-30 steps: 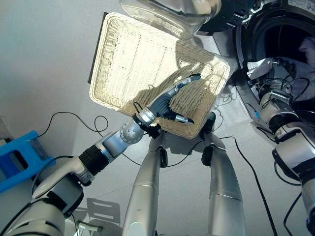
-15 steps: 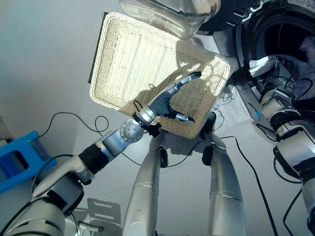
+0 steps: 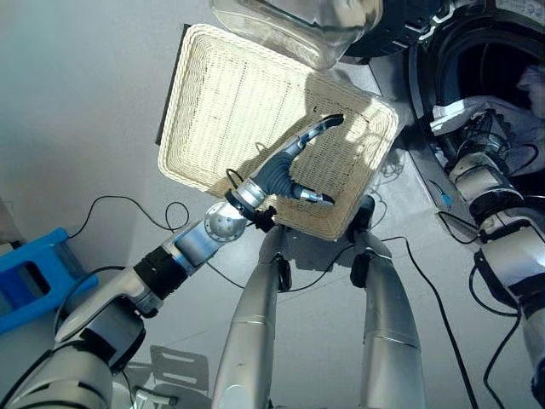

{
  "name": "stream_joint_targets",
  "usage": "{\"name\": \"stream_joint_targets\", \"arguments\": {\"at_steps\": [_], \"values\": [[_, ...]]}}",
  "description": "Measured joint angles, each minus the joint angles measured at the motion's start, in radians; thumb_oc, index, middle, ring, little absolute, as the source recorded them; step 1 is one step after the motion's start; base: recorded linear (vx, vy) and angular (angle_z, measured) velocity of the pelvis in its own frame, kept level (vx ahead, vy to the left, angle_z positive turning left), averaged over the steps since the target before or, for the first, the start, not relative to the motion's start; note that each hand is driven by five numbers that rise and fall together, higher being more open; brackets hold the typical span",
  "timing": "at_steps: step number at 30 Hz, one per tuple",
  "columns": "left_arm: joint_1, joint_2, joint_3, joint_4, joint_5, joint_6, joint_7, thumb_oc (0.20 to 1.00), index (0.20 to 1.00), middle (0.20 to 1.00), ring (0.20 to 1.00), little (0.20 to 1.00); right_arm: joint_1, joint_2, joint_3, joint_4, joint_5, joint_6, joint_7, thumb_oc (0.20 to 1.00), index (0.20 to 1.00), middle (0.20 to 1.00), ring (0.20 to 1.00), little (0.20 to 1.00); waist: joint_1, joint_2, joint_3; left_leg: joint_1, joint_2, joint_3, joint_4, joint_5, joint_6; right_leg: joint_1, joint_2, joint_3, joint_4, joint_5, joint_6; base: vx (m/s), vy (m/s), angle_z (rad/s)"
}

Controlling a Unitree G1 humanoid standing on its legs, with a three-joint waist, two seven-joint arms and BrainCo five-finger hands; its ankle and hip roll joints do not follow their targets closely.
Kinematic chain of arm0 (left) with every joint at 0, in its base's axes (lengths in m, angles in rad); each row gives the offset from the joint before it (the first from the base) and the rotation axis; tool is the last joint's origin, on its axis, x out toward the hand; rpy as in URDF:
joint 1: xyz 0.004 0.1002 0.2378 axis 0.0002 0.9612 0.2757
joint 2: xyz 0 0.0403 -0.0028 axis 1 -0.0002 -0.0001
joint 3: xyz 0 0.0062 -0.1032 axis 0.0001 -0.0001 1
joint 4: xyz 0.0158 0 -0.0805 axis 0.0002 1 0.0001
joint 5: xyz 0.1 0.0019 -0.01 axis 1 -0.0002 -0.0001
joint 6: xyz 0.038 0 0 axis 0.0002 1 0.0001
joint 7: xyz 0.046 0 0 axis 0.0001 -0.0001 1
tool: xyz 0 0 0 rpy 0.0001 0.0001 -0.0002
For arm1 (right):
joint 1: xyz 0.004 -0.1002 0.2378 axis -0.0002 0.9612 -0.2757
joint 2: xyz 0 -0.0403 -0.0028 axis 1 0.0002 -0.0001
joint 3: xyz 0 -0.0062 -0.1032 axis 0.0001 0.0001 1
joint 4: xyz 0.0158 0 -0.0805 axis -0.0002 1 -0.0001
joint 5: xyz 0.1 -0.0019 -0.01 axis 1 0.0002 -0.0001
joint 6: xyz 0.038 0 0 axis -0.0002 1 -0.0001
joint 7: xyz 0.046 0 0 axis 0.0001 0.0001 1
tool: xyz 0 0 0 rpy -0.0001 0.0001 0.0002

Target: Put the clothes into the washing machine.

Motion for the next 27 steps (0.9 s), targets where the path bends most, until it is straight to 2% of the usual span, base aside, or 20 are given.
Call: {"name": "stream_joint_targets", "arguments": {"at_steps": [9,11,12,18,23,27], "values": [[0.003,0.002,0.036,-0.026,-0.027,0.011,-0.020,1.000,1.000,1.000,1.000,1.000,0.082,-0.004,-0.189,-0.052,0.365,-0.138,-0.007,0.200,0.200,0.200,0.200,0.200,-0.024,0.000,0.000,0.026,0.001,0.002,0.000,0.000,0.001,0.030,0.003,0.001,-0.007,0.004,0.001,0.00,0.008,0.00],[0.001,0.003,0.038,-0.026,-0.028,0.012,-0.020,1.000,1.000,1.000,1.000,1.000,0.089,-0.005,-0.193,-0.048,0.391,-0.146,-0.006,0.200,0.200,0.200,0.200,0.200,-0.027,0.000,0.000,0.032,0.002,0.003,0.000,-0.001,0.001,0.036,0.004,0.001,-0.010,0.004,0.001,0.00,0.000,0.00],[-0.008,0.002,0.043,-0.027,-0.028,0.022,-0.027,1.000,1.000,1.000,1.000,1.000,0.101,-0.007,-0.244,-0.046,0.477,-0.174,-0.006,0.200,0.200,0.200,0.200,0.200,-0.030,0.000,0.000,0.050,0.002,0.004,-0.001,-0.001,0.001,0.054,0.004,0.002,-0.012,0.004,0.001,0.00,0.000,0.00],[-0.003,0.004,0.043,-0.028,-0.038,0.030,-0.030,1.000,1.000,1.000,1.000,1.000,0.109,-0.019,-0.345,-0.053,0.751,-0.293,-0.001,0.200,0.200,0.200,0.200,0.200,-0.035,0.000,0.000,0.068,0.008,0.006,-0.001,-0.003,0.000,0.078,0.017,0.003,-0.029,0.016,0.001,0.00,0.006,-0.02],[0.000,0.023,0.043,-0.028,-0.061,0.032,-0.030,1.000,1.000,1.000,1.000,1.000,0.114,-0.017,-0.466,-0.084,1.052,-0.450,0.015,0.200,0.200,0.200,0.200,0.200,-0.052,0.000,0.000,0.070,0.008,0.009,-0.001,-0.001,0.002,0.085,0.018,0.005,-0.042,0.027,0.003,0.00,0.002,-0.02],[-0.005,0.025,0.042,-0.028,-0.078,0.039,-0.029,1.000,1.000,1.000,1.000,1.000,0.100,0.003,-0.501,-0.121,1.295,-0.580,0.063,0.200,0.200,0.200,0.200,0.200,-0.048,-0.001,0.000,0.076,0.008,0.010,-0.002,-0.002,0.003,0.091,0.019,0.007,-0.045,0.028,0.003,0.00,0.002,-0.01]]}}
